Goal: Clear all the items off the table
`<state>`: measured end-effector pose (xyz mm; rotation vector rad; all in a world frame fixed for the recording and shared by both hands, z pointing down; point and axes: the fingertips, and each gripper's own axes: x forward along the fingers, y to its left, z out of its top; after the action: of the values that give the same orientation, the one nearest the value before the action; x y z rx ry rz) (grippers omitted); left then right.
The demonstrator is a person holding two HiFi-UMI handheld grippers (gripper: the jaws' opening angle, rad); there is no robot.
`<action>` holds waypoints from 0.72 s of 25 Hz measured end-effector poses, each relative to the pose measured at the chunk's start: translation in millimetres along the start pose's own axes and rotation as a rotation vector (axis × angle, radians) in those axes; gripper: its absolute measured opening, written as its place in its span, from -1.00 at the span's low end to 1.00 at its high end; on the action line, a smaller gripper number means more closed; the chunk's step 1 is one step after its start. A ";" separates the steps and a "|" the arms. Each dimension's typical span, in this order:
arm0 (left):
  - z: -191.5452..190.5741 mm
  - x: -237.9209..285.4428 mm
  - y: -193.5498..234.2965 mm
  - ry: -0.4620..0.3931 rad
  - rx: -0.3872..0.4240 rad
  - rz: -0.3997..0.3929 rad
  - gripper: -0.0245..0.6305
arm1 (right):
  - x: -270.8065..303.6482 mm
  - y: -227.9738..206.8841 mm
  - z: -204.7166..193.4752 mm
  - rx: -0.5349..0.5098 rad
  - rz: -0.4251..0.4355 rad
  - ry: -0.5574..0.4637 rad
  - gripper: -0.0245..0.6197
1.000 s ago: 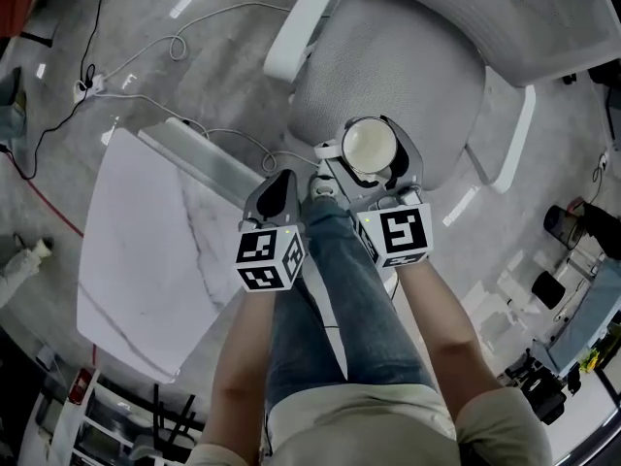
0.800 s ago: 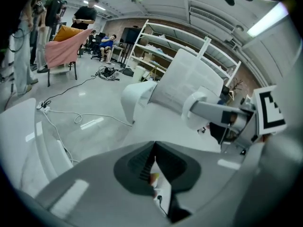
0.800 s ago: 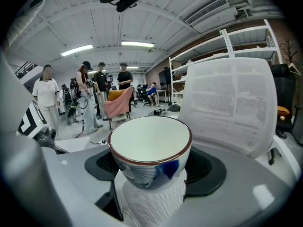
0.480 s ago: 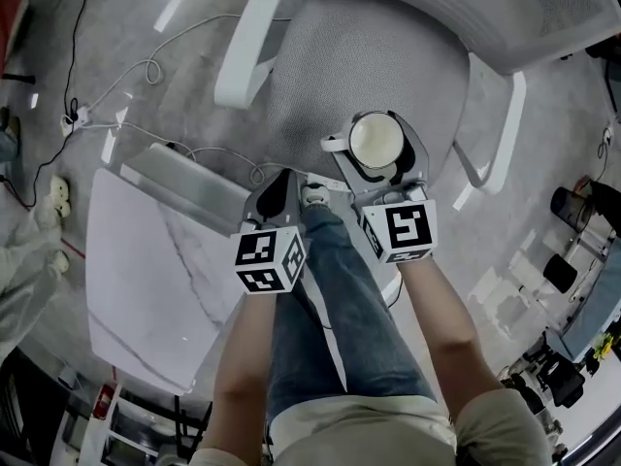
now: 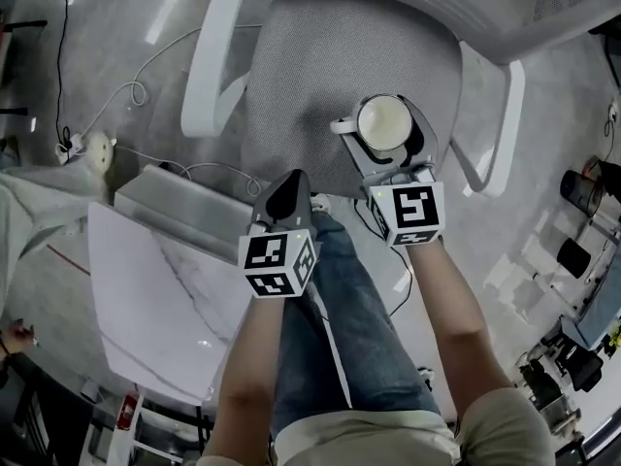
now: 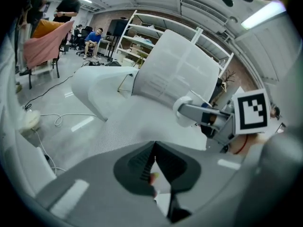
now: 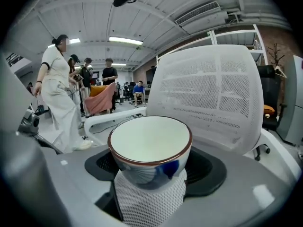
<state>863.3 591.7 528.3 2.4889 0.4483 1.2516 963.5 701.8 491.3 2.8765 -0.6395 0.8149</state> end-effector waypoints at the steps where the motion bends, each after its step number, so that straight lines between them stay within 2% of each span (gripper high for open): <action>1: -0.3 4.1 -2.0 0.003 0.003 -0.004 -0.90 | 3.5 -4.6 -4.1 -0.004 -0.003 0.005 0.29; 8: -4.7 25.4 -4.2 0.024 0.028 -0.011 -0.90 | 30.3 -24.2 -35.6 0.007 -0.019 0.045 0.29; 18: -7.9 40.9 0.2 0.040 0.031 -0.014 -0.90 | 66.1 -35.6 -52.9 0.007 -0.024 0.067 0.29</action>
<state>880.1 609.5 562.0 2.4859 0.4981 1.3006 1003.7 719.8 571.9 2.8434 -0.5952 0.9083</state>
